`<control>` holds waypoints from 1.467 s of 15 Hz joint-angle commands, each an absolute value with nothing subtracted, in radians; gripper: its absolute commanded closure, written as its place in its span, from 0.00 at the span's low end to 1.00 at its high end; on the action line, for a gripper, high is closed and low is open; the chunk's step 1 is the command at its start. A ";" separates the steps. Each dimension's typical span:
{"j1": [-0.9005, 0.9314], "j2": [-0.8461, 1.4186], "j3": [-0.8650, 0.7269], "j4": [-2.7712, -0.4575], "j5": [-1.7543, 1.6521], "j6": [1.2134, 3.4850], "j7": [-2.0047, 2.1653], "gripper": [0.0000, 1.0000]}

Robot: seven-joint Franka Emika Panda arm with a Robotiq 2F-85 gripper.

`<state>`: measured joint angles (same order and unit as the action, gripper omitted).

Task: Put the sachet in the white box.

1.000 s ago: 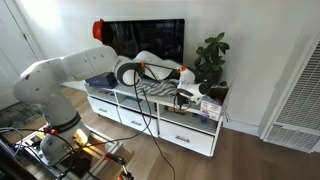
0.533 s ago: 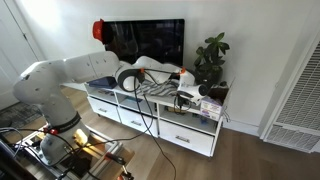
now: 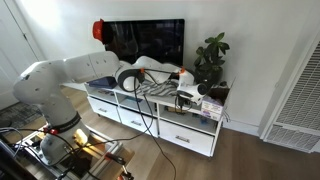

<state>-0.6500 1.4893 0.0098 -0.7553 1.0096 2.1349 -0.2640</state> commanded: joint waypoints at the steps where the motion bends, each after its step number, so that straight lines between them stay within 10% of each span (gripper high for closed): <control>1: -0.659 1.489 0.044 -0.753 0.983 2.172 -0.245 0.50; 7: -0.657 1.489 0.071 -0.761 0.990 2.188 -0.250 0.98; 22: -0.670 1.379 0.016 -0.816 0.979 2.125 -0.260 1.00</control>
